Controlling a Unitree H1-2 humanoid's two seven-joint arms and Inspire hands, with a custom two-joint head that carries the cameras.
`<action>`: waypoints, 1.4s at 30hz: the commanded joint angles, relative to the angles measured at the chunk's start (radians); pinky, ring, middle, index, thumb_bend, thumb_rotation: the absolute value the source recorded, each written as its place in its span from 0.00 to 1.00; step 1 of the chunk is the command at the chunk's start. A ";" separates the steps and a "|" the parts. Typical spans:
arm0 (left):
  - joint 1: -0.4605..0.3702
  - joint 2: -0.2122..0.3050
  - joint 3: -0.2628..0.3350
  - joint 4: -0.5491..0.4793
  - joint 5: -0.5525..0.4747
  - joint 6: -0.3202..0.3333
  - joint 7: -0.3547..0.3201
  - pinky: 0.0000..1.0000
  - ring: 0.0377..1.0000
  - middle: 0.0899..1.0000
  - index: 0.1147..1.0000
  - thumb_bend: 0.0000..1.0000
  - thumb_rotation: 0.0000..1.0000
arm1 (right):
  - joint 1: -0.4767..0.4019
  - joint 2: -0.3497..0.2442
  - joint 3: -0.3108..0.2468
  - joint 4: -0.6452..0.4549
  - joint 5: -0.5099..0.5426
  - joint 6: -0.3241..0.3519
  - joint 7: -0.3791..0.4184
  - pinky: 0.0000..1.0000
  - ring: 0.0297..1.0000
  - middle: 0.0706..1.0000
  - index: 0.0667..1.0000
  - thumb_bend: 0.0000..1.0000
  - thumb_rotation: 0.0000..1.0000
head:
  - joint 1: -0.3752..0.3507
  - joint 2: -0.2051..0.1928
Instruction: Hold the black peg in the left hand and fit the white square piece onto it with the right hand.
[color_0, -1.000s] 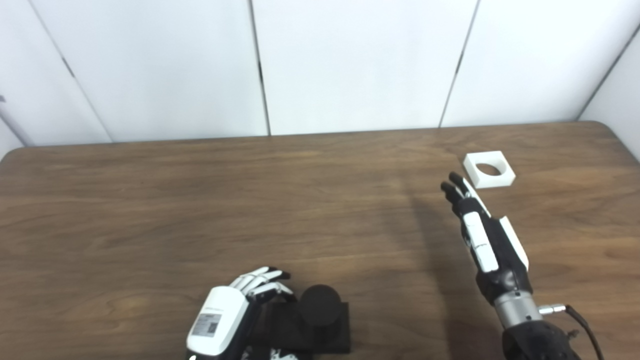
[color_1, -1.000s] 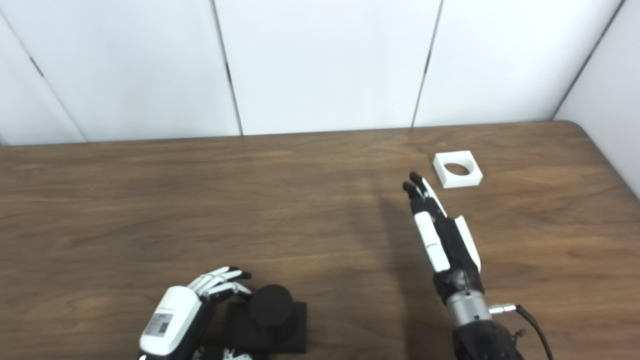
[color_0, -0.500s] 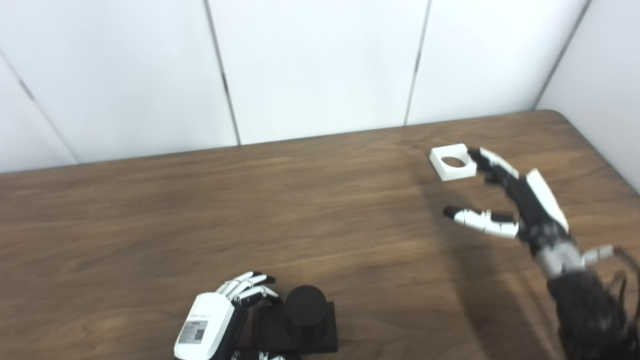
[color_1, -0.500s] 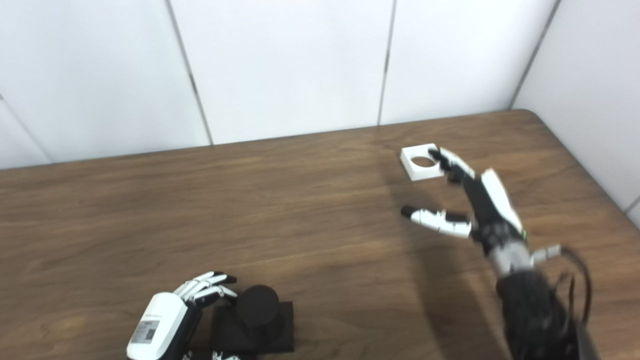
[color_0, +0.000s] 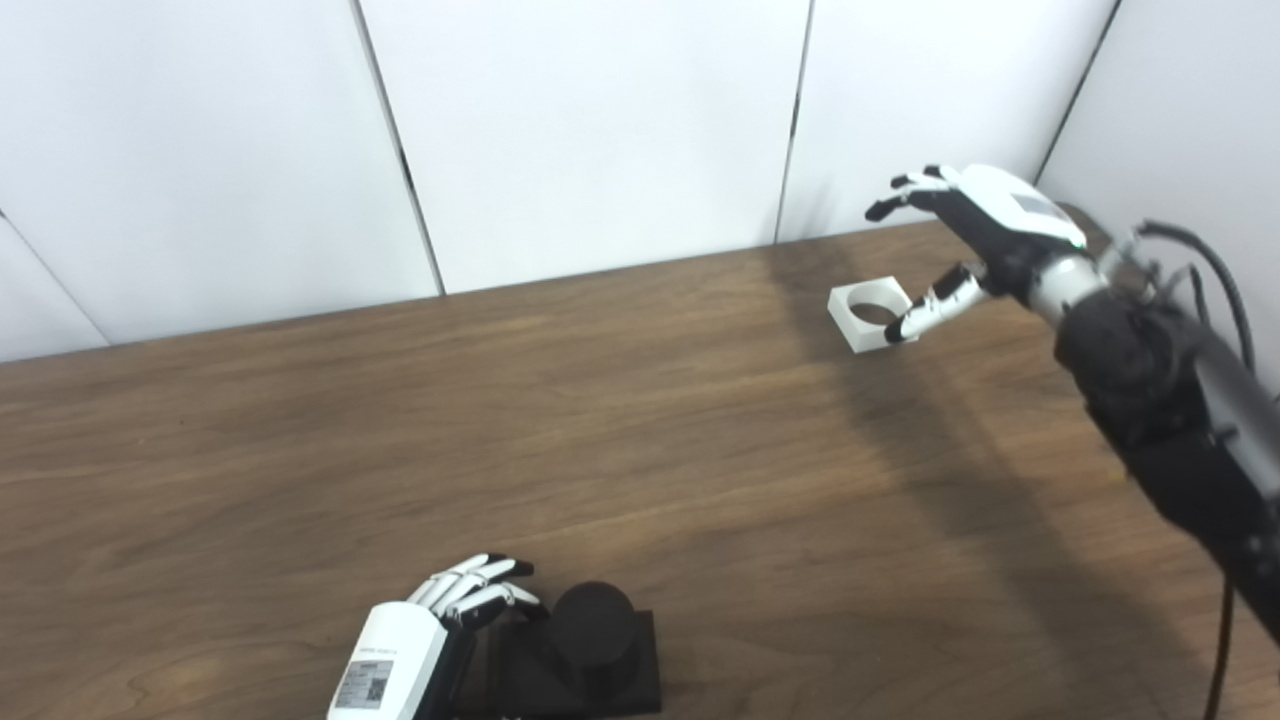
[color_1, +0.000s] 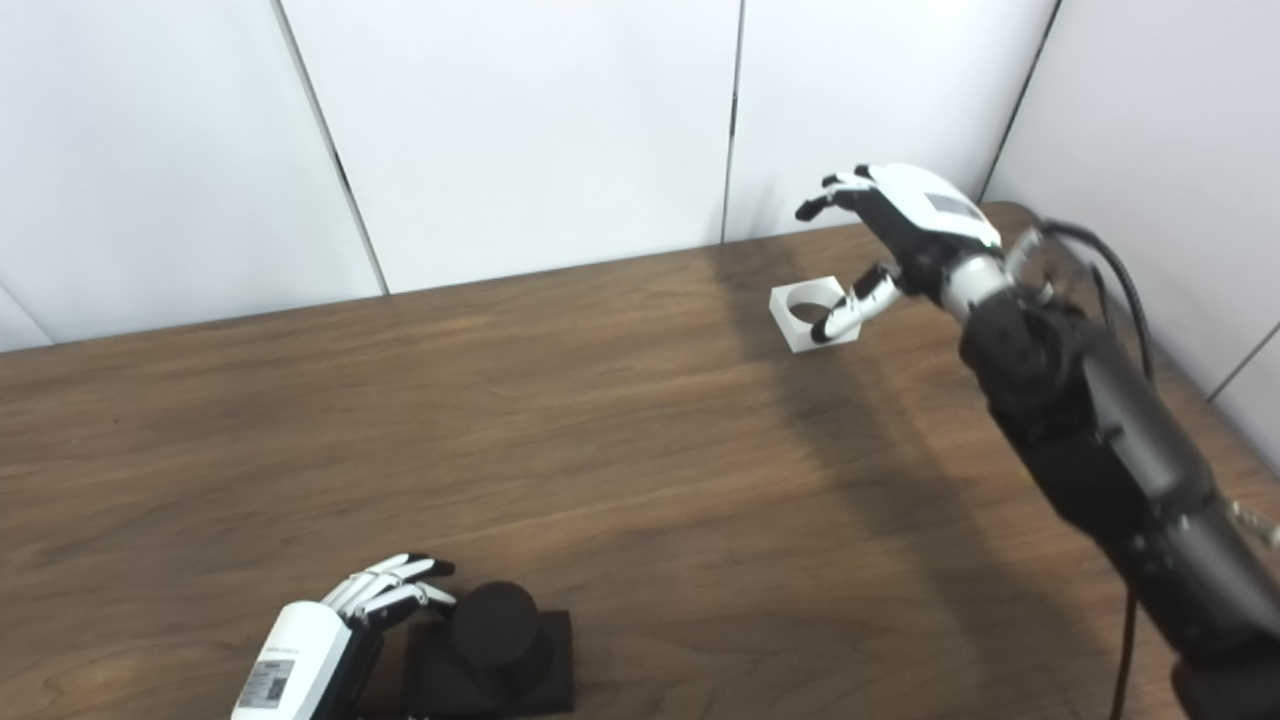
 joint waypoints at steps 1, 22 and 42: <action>0.027 0.015 -0.006 0.029 -0.005 0.006 -0.040 0.77 0.84 0.78 0.42 0.52 0.04 | -0.077 -0.037 0.017 0.030 -0.036 -0.040 0.014 0.99 1.00 0.95 0.77 0.92 0.08 | 0.000 0.001; 0.040 0.004 0.003 0.022 -0.008 -0.002 -0.039 0.78 0.84 0.77 0.42 0.52 0.04 | -0.326 -0.008 0.251 0.434 -0.219 -0.161 0.132 1.00 1.00 0.95 0.78 0.97 0.13 | 0.018 0.006; 0.041 -0.016 0.012 0.000 -0.002 0.011 -0.053 0.77 0.84 0.77 0.42 0.52 0.04 | -0.326 0.036 0.286 0.572 -0.261 -0.200 0.098 0.97 1.00 0.94 0.79 0.95 0.15 | 0.038 0.007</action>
